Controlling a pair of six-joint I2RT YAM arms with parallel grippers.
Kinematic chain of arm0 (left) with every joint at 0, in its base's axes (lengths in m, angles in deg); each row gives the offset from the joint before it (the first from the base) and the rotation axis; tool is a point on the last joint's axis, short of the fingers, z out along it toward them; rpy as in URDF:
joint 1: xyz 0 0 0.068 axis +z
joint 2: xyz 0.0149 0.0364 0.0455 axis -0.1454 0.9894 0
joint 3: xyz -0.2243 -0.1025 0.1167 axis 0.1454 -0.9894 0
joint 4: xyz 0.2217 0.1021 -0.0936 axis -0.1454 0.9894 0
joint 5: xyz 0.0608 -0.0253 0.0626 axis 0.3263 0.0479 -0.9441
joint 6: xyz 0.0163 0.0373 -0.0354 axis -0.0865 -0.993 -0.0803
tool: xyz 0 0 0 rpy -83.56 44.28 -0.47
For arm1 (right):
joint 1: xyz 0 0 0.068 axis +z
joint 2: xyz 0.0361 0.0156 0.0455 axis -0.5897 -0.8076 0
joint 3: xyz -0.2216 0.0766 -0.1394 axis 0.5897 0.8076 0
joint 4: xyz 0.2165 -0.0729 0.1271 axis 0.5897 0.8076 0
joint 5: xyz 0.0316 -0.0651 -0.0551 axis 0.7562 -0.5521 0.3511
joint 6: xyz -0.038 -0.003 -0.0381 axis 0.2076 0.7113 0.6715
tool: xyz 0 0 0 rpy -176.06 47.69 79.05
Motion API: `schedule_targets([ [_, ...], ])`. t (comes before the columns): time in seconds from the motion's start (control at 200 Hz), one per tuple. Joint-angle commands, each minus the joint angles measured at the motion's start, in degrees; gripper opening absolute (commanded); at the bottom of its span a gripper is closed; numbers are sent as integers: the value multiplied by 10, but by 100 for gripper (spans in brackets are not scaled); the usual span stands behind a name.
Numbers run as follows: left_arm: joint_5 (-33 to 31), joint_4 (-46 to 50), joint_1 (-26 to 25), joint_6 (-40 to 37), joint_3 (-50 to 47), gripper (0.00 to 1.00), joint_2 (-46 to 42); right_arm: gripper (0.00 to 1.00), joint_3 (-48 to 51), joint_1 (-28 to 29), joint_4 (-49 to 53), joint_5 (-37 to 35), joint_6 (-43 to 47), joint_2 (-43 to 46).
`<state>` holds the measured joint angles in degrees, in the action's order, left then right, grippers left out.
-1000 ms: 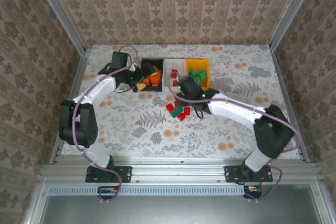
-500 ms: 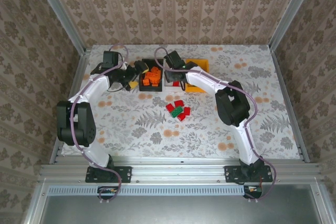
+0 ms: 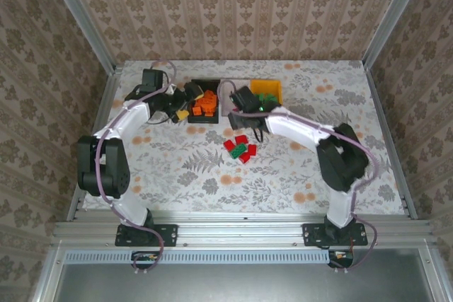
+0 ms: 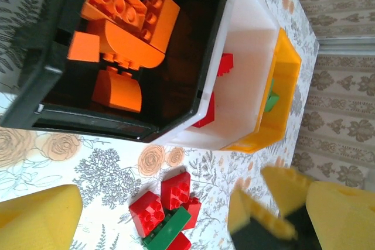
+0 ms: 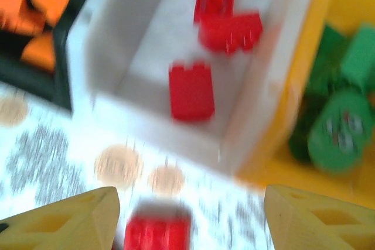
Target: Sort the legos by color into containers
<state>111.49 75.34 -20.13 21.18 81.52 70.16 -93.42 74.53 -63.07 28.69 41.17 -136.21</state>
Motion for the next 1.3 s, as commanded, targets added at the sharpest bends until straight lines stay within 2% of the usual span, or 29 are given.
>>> schedule_targets([
  [0.0, 8, 1, -16, -4, 14, 100, -6, 70, 104, 28, -35, -19, -87, 69],
  [0.085, 8, 0, -24, -4, 14, 100, -5, 73, 154, 42, -52, 13, -99, 88],
  [0.2, 4, 5, -33, -10, 14, 100, -3, 74, 179, 59, -66, 44, -54, 85],
  [0.35, 0, 8, -38, -15, 16, 100, 1, 73, 183, 61, -60, 39, -18, 58],
  [0.6, -3, 15, -40, -20, 20, 100, 6, 64, 181, 69, -72, 49, -17, 24],
  [1.1, -2, 15, -40, -20, 22, 100, 6, 50, 194, 85, -69, 45, -25, 15],
  [1.23, -1, 15, -40, -20, 22, 100, 5, 41, 192, 88, -63, 41, -24, 15],
  [1.295, -1, 15, -40, -20, 22, 100, 6, 41, 195, 90, -64, 40, -25, 18],
])
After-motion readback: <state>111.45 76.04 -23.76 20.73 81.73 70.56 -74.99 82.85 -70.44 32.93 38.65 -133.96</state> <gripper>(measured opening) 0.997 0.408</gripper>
